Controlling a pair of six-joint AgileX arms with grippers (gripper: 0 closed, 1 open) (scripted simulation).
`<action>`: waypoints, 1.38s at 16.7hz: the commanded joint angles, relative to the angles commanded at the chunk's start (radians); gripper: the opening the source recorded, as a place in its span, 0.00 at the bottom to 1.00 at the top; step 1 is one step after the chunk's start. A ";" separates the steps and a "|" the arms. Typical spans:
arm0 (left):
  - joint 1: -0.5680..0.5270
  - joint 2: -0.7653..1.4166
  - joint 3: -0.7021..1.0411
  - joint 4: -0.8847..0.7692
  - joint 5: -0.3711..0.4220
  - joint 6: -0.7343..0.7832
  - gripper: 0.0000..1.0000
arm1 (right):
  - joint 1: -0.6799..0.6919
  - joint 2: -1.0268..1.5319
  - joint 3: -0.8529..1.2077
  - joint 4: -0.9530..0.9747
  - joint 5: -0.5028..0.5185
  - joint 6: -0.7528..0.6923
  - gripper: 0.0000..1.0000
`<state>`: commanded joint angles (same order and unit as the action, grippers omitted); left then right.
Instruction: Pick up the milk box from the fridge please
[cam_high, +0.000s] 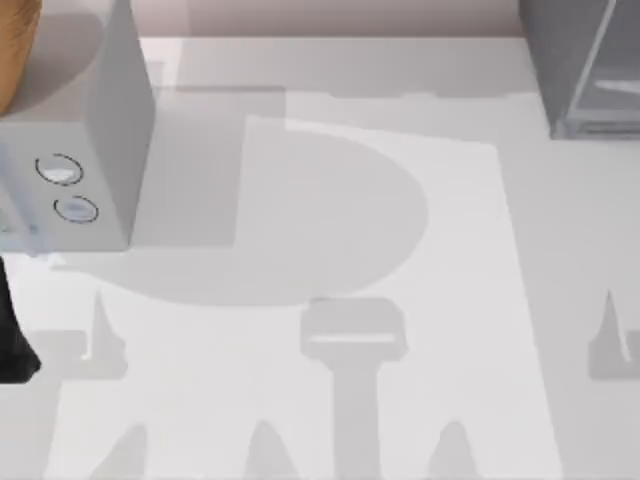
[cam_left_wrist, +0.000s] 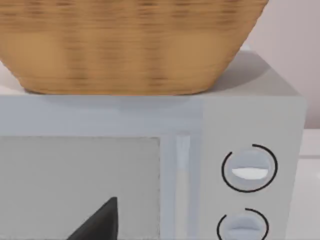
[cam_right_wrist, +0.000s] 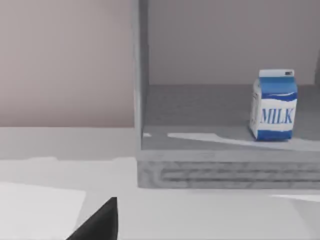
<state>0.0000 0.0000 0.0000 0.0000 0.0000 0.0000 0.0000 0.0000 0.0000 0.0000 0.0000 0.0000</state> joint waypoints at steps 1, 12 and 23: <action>0.000 0.000 0.000 0.000 0.000 0.000 1.00 | 0.000 0.000 0.000 0.000 0.000 0.000 1.00; 0.000 0.000 0.000 0.000 0.000 0.000 1.00 | -0.176 0.553 0.071 0.532 -0.174 0.001 1.00; 0.000 0.000 0.000 0.000 0.000 0.000 1.00 | -0.461 1.568 0.147 1.387 -0.445 0.016 1.00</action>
<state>0.0000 0.0000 0.0000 0.0000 0.0000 0.0000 -0.4607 1.5683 0.1469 1.3871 -0.4452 0.0164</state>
